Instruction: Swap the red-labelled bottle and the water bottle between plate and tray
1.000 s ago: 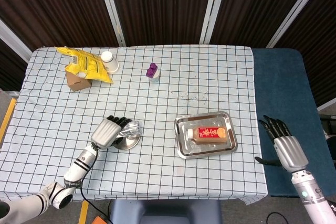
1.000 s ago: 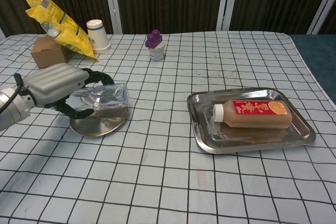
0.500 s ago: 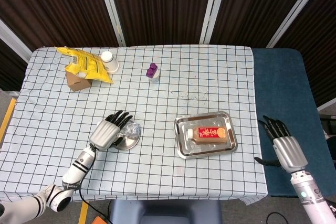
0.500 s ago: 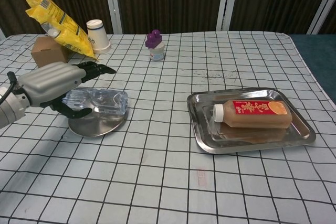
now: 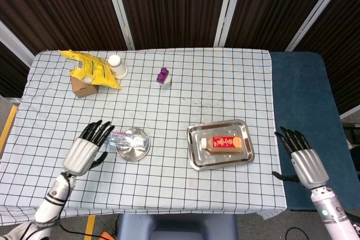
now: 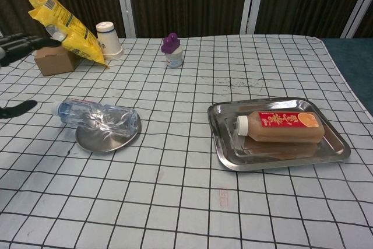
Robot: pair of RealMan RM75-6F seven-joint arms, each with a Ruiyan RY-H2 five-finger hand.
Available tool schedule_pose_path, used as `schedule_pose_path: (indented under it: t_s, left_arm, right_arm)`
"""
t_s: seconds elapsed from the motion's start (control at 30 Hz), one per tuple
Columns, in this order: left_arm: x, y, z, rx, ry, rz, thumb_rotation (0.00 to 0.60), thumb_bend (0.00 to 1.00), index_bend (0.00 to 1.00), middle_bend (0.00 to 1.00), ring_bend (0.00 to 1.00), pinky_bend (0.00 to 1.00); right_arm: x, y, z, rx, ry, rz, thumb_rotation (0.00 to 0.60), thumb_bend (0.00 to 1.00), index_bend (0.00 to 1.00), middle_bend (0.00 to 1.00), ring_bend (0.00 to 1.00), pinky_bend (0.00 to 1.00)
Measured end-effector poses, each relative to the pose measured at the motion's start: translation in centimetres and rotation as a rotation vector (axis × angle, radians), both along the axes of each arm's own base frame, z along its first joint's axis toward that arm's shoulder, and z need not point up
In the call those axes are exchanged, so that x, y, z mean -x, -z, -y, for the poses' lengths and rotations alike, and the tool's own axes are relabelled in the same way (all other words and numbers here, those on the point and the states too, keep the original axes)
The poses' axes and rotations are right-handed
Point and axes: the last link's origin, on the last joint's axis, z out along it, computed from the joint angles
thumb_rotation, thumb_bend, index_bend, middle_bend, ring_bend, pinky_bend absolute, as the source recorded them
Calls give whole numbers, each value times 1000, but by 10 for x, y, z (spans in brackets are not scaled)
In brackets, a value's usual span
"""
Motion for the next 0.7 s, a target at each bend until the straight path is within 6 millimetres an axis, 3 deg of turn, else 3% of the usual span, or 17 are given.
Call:
schedule_pose_path:
  t_s: [0.3, 0.5, 0.7]
  left_arm:
    - [63, -55, 86, -179, -148, 37, 600, 371, 0, 32, 0, 87]
    - [75, -63, 88, -160, -209, -12, 600, 371, 0, 6, 0, 86]
    - [73, -64, 86, -166, -209, -20, 600, 374, 0, 4, 0, 84]
  right_arm:
    - [-2, -4, -19, 75, 16, -96, 600, 207, 0, 0, 0, 31]
    - [-6, -1, -30, 74, 25, -118, 600, 207, 0, 0, 0, 23]
    - [-3, -2, -28, 53, 37, -120, 600, 207, 0, 0, 0, 25]
